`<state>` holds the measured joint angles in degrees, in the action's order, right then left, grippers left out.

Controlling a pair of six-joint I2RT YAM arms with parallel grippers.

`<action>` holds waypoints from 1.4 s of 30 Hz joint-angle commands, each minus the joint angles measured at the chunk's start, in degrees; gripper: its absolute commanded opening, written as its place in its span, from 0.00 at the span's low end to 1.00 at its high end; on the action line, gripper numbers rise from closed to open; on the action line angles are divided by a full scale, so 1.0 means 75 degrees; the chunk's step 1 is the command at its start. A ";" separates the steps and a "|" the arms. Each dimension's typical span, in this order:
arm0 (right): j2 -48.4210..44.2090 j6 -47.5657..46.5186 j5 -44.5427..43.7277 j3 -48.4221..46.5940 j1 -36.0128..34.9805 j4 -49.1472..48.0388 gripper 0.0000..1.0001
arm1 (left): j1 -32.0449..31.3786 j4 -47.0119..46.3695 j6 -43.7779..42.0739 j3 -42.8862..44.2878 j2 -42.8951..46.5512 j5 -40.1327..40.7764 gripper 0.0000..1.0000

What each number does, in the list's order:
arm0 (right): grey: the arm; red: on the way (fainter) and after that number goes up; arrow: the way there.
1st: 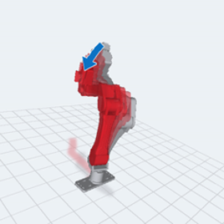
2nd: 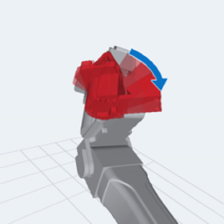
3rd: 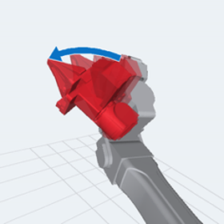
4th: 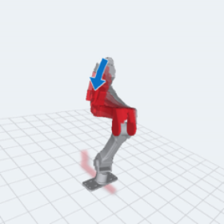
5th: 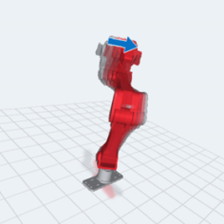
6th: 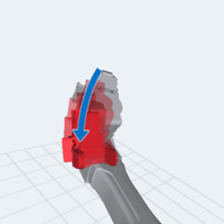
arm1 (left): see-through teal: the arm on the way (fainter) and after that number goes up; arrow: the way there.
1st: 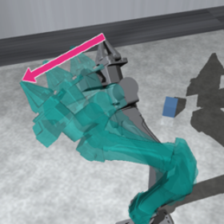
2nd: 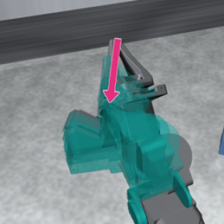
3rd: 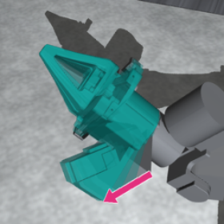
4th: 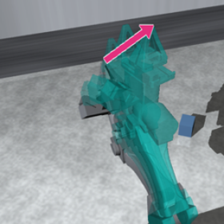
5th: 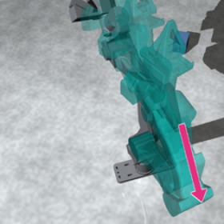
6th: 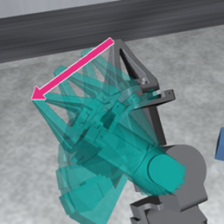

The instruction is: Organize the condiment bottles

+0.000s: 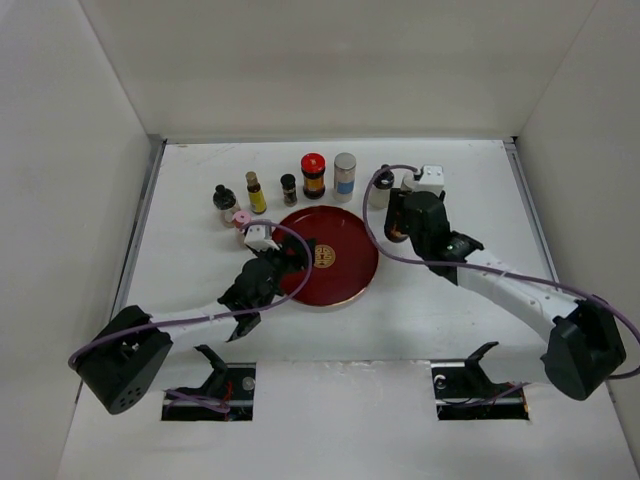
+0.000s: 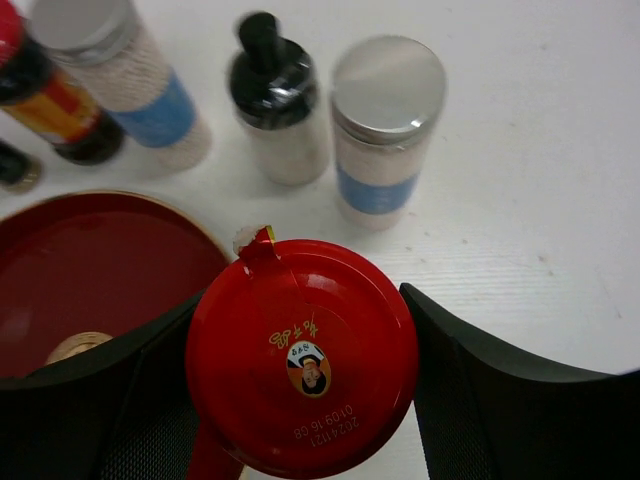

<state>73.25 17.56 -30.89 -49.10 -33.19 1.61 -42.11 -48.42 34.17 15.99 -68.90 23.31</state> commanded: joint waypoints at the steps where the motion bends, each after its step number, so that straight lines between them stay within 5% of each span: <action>1: -0.0066 -0.0092 -0.0077 -0.0917 -0.0396 -0.0858 0.54 | 0.0101 -0.0715 0.0084 -0.0104 0.0176 0.0009 0.73; 11: 0.2324 0.0002 0.0721 -0.2183 -0.1217 -0.2065 0.54 | 0.0195 -0.1125 -0.0103 -0.0421 0.0421 -0.0061 0.75; 19: 0.3088 -0.0103 0.0686 -0.2301 -0.1252 -0.2371 0.56 | 0.0253 -0.1137 -0.0103 -0.0468 0.0422 -0.0038 0.76; 25: 0.2902 -0.0209 0.0662 -0.2102 -0.1276 -0.2382 0.86 | 0.0265 -0.1137 -0.0091 -0.0444 0.0351 -0.0061 0.76; 30: 0.1954 -0.0232 0.0838 -0.1891 -0.1089 -0.2324 0.94 | 0.0289 -0.1137 -0.0045 -0.0432 0.0304 -0.0096 0.77; 33: 0.1472 -0.0244 0.0780 -0.1575 -0.0586 -0.2371 0.84 | 0.0265 -0.1137 -0.0080 -0.0433 0.0316 -0.0073 0.77; 37: 0.1237 -0.0174 0.0558 -0.1305 0.0304 -0.2300 0.40 | 0.0277 -0.1149 -0.0045 -0.0444 0.0316 -0.0131 0.77; 40: 0.1400 -0.0290 0.0171 -0.1327 0.0867 -0.2079 0.45 | 0.0253 -0.1161 -0.0057 -0.0409 0.0270 -0.0120 0.77; 42: 0.1692 -0.0337 0.0170 -0.1538 0.1137 -0.1798 0.67 | 0.0277 -0.1172 -0.0021 -0.0397 0.0176 -0.0155 0.77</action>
<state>83.59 16.10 -27.68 -59.83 -26.20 -13.80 -40.14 -53.47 33.85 12.97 -67.26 23.16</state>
